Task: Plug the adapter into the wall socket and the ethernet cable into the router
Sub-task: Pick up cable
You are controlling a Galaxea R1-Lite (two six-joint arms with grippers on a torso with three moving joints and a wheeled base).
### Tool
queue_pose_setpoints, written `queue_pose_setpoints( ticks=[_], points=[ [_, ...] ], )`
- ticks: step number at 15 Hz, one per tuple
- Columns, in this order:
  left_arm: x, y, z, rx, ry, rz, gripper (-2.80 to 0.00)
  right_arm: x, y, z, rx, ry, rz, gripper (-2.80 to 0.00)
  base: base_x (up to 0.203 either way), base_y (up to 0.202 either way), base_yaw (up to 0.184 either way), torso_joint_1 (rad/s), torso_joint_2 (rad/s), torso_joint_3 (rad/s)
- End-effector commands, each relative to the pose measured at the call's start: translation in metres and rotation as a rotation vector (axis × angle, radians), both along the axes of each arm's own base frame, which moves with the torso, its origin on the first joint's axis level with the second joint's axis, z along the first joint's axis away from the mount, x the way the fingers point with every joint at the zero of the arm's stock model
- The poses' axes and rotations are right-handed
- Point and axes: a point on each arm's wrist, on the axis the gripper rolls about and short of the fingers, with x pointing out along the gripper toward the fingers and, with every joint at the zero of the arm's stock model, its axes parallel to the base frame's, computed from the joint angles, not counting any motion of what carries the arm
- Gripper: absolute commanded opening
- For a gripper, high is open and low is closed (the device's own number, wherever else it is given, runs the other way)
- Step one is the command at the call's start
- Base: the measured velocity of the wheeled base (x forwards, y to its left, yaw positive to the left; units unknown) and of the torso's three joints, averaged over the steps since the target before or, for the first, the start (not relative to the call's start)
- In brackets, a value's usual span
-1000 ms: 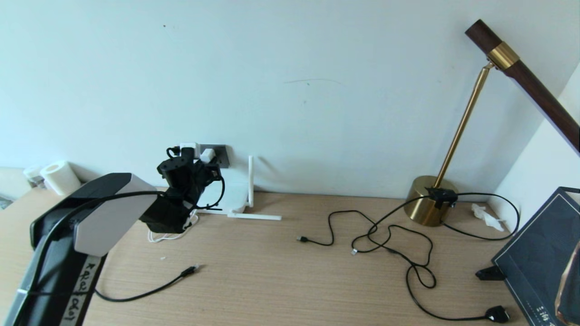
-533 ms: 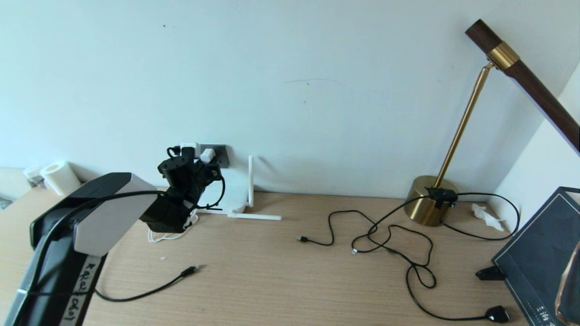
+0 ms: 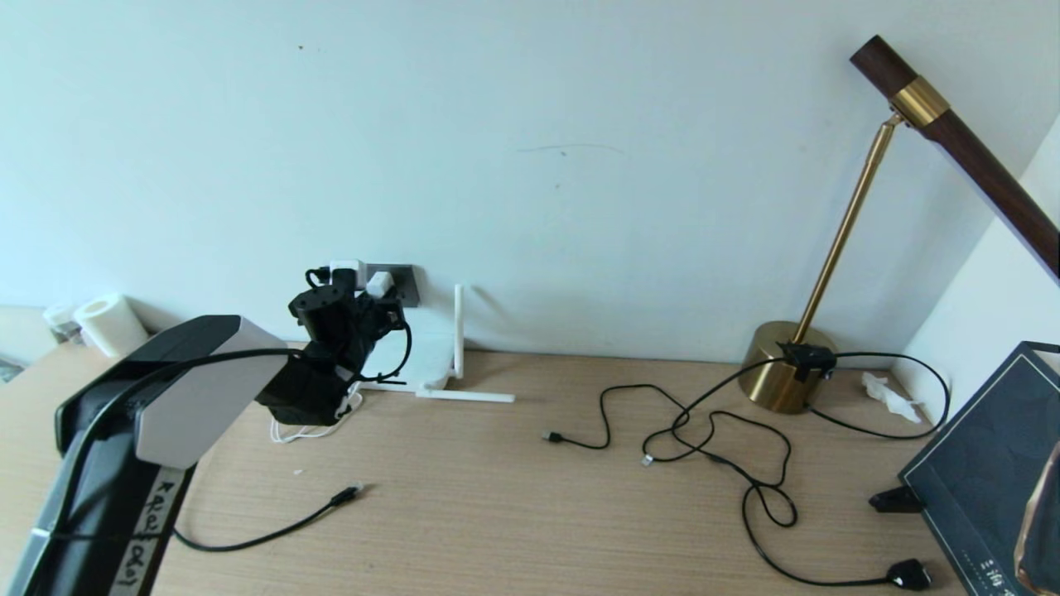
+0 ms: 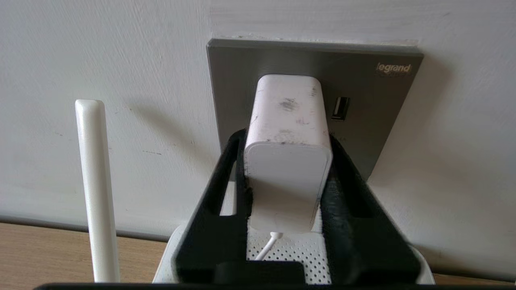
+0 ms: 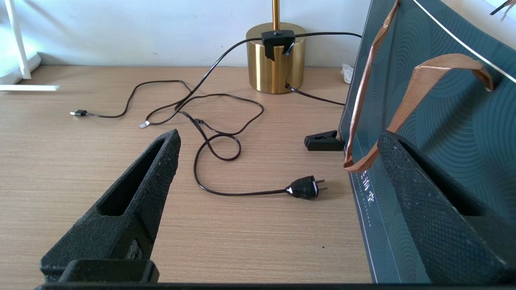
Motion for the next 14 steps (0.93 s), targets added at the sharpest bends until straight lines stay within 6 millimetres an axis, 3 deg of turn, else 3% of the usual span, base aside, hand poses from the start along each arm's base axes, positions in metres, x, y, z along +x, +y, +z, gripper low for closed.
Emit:
queue_pose_setpoints(
  ticks=[1, 14],
  points=[
    [-0.0003, -0.0002, 0.0002, 0.0, -0.007, -0.004, 0.0, 0.0008, 0.0, -0.003, 0.001, 0.011, 0.001, 0.0, 0.0, 0.0, 0.0, 0.0, 0.0, 0.0],
    [-0.0015, -0.0007, 0.0026, -0.004, -0.016, -0.003, 0.0, 0.0008, 0.0, -0.003, 0.001, 0.011, -0.001, 0.0, 0.0, 0.0, 0.0, 0.0, 0.0, 0.0]
  ],
)
